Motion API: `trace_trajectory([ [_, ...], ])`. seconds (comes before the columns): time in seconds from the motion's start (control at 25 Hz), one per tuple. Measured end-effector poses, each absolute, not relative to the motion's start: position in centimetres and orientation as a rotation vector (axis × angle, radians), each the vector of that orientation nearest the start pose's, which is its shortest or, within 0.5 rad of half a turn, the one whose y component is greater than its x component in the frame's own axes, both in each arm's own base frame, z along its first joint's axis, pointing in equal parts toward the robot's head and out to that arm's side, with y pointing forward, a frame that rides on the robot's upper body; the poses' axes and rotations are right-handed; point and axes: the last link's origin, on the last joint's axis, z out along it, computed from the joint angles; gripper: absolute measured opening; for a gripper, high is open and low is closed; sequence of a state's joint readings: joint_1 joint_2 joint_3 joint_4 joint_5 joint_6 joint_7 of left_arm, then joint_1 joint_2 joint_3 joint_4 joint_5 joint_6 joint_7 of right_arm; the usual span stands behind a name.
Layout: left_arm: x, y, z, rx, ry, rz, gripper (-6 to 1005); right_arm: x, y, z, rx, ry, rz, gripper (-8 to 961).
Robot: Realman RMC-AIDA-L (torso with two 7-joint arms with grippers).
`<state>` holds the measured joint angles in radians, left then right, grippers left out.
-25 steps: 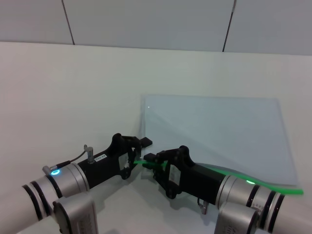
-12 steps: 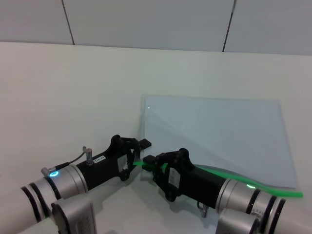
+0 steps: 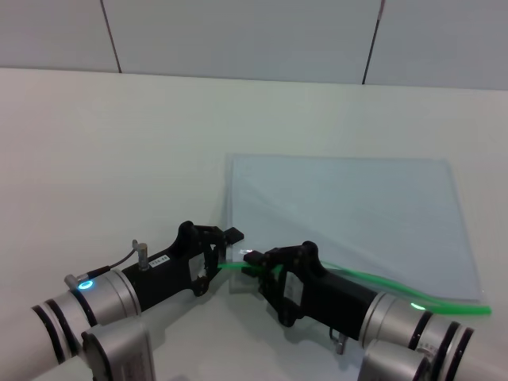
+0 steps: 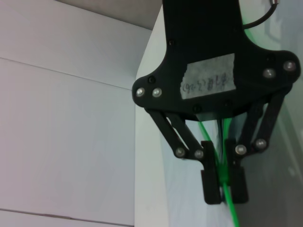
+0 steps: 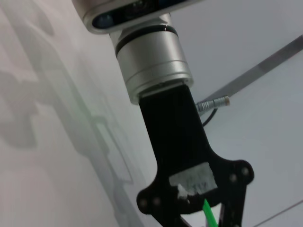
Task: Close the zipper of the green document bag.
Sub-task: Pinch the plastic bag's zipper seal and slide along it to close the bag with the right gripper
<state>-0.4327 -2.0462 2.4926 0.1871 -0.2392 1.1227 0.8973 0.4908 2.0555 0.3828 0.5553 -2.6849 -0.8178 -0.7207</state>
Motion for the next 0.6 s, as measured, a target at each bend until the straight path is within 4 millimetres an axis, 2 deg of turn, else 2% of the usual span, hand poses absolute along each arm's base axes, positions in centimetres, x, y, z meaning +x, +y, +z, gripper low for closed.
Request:
trace_trajectory([
  [0.6, -30.3, 27.8, -9.5, -2.059, 1.044, -0.018, 48, 23.2, 26.4, -15.3, -2.246, -0.779, 0.241, 80],
])
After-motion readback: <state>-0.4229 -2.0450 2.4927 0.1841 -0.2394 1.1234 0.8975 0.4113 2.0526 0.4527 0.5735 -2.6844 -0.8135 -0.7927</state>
